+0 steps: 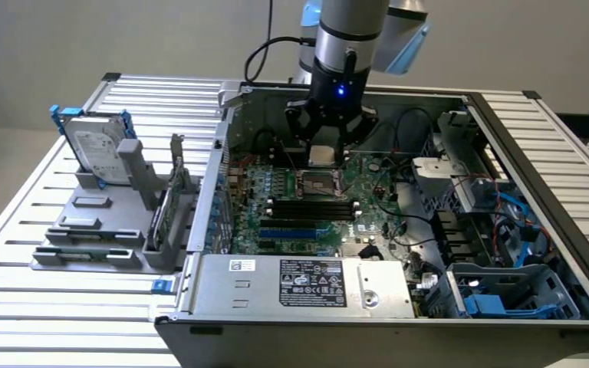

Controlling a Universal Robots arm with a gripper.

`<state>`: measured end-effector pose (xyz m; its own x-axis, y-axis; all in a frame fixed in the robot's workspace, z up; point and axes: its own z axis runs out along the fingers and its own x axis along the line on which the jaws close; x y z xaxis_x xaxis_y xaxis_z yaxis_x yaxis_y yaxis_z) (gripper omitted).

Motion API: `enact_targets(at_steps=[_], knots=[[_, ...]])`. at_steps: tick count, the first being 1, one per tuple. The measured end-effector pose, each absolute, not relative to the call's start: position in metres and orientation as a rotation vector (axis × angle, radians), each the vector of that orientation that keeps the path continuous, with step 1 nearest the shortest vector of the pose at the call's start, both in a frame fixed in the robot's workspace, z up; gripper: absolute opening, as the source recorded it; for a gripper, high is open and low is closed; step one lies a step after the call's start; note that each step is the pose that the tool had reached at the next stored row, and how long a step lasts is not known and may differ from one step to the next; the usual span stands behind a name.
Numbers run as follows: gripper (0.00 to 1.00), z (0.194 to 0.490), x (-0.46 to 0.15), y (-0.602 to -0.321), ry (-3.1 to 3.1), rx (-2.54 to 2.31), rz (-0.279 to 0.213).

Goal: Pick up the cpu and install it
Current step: 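Place the cpu into insertion slot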

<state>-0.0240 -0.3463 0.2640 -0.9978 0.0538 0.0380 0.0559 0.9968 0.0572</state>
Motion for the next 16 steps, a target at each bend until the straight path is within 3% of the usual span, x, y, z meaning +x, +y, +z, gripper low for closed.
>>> enact_targets(at_steps=[16], knots=[[0.54, 0.253, -0.024, -0.346, -3.066, -0.536, -0.098]])
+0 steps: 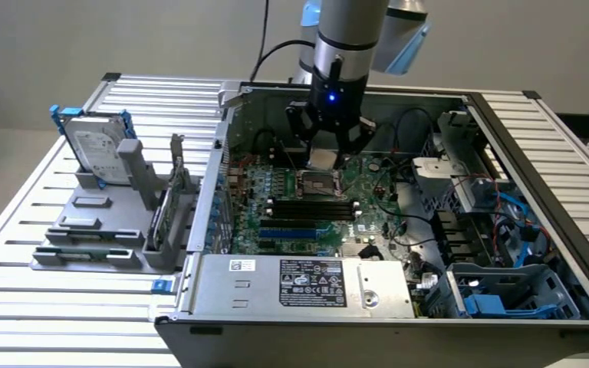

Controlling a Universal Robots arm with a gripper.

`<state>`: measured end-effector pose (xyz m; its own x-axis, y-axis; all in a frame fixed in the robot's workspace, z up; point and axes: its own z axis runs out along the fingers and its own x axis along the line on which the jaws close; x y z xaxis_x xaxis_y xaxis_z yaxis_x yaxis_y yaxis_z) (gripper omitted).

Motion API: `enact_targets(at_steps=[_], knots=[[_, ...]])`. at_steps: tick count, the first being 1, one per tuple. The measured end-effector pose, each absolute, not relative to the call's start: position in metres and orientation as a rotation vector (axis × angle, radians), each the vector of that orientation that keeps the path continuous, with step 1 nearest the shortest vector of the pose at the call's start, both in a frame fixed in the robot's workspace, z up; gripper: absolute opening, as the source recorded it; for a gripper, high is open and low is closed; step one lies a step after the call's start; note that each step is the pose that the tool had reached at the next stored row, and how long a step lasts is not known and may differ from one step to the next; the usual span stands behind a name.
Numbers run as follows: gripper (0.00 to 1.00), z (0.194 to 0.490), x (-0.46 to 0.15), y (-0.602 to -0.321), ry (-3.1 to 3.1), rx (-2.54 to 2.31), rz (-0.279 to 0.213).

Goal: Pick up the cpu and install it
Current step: 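Place the cpu into insertion slot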

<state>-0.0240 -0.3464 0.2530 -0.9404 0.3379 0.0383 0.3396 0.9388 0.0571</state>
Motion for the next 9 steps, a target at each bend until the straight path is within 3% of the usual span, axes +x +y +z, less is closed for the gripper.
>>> enact_targets(at_steps=[9], knots=[[0.54, 0.2476, -0.0240, -0.3464, -3.017, -0.781, -0.101]])
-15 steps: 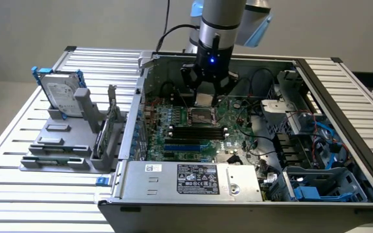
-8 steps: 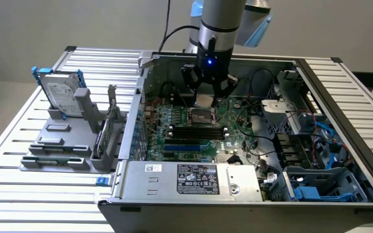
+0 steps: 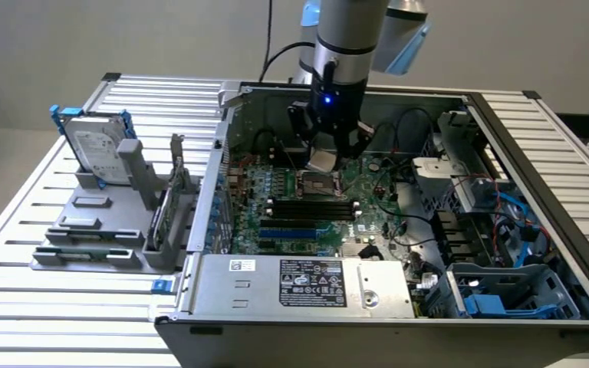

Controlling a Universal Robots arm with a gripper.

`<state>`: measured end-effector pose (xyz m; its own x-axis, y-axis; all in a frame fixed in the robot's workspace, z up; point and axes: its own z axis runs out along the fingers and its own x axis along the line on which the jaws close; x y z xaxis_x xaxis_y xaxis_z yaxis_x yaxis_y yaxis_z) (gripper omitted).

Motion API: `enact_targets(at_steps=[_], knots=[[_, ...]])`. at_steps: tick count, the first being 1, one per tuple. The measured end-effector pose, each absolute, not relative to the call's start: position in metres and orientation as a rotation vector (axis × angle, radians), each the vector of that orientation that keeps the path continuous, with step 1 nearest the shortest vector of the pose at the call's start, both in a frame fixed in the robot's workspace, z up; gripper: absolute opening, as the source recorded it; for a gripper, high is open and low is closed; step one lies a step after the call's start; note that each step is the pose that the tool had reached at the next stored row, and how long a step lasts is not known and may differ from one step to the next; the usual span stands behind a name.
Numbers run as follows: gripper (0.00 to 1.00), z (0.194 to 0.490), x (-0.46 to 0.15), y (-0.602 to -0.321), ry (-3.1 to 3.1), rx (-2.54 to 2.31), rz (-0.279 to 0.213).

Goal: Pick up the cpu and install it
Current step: 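Place the cpu into insertion slot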

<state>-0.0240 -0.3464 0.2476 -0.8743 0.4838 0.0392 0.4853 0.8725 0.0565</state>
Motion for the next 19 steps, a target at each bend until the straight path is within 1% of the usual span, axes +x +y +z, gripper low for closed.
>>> enact_targets(at_steps=[19], knots=[[0.54, 0.2373, -0.0240, -0.3464, -2.859, -1.258, -0.104]])
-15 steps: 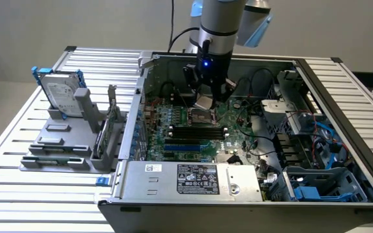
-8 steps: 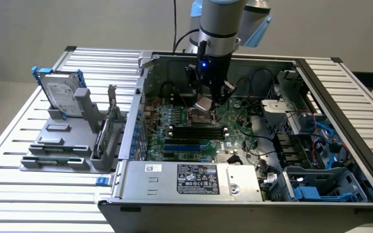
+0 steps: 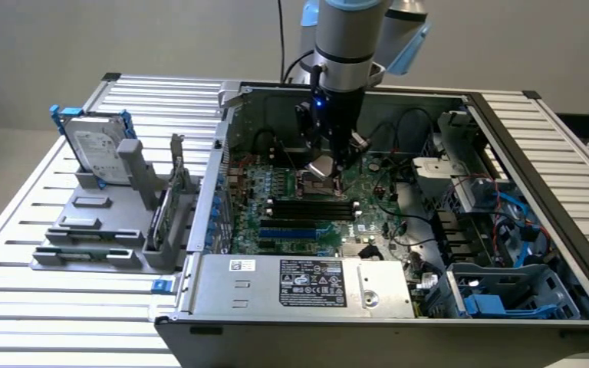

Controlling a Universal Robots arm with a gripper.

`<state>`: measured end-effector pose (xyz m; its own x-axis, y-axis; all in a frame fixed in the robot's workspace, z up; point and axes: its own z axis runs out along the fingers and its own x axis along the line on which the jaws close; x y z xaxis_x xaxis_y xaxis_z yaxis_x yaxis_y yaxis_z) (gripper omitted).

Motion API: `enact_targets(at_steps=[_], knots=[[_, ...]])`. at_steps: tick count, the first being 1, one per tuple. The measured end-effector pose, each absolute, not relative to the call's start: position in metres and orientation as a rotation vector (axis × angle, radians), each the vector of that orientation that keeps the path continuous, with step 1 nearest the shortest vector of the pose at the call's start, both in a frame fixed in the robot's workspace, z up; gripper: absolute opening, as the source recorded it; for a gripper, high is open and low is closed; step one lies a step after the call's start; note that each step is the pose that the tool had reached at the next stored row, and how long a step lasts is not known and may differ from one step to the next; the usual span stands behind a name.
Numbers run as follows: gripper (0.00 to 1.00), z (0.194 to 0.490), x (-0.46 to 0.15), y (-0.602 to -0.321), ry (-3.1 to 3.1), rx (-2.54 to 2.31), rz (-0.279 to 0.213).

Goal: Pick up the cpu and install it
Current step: 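Place the cpu into insertion slot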

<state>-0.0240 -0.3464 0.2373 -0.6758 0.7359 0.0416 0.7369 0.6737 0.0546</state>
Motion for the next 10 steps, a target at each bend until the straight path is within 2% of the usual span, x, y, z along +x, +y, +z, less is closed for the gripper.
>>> enact_targets(at_steps=[10], knots=[[0.54, 0.2319, -0.0240, -0.3463, -2.746, -1.498, -0.105]])
